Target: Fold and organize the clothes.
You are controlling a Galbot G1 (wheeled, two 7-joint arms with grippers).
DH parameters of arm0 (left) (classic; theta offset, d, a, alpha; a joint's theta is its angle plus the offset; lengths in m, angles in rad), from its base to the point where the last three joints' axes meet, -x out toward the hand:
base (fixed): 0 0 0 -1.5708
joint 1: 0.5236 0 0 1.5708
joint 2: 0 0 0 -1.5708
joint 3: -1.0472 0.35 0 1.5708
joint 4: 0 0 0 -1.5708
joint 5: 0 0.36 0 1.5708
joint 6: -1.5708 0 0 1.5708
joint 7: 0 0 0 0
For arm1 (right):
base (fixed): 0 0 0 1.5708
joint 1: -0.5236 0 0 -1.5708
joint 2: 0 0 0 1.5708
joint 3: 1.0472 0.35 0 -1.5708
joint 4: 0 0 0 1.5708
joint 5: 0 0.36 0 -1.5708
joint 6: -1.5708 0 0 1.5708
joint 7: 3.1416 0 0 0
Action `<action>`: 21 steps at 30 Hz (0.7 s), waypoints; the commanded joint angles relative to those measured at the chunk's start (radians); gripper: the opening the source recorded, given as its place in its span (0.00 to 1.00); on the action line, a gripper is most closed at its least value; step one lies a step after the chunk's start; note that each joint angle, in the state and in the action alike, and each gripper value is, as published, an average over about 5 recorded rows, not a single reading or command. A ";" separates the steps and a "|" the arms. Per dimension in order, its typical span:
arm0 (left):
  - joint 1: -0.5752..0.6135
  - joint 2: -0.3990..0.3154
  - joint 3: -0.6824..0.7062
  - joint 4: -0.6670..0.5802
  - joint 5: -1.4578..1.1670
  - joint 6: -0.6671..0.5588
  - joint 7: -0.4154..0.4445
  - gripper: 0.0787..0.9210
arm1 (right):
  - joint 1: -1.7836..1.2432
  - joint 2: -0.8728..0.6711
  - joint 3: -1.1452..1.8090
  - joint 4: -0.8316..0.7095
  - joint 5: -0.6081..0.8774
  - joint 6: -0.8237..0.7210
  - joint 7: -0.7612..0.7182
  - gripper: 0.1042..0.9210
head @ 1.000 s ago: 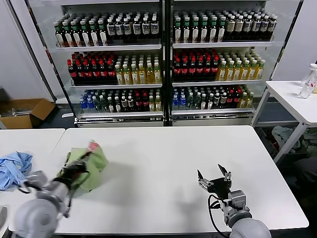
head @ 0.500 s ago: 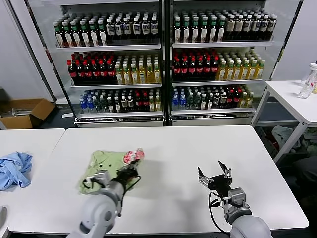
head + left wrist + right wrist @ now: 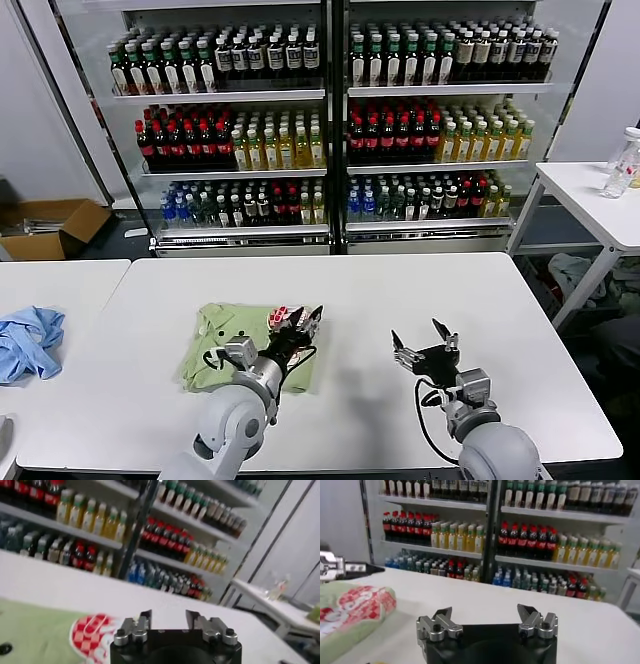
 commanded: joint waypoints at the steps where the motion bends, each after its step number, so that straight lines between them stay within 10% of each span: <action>1: 0.122 0.052 -0.196 -0.126 0.099 -0.099 0.014 0.52 | 0.200 0.107 -0.252 -0.113 0.244 -0.036 0.042 0.88; 12: 0.299 0.107 -0.391 -0.142 0.126 -0.147 -0.015 0.86 | 0.413 0.287 -0.454 -0.354 0.392 -0.134 0.135 0.88; 21: 0.305 0.089 -0.381 -0.141 0.132 -0.151 -0.016 0.88 | 0.452 0.292 -0.439 -0.437 0.393 -0.148 0.205 0.84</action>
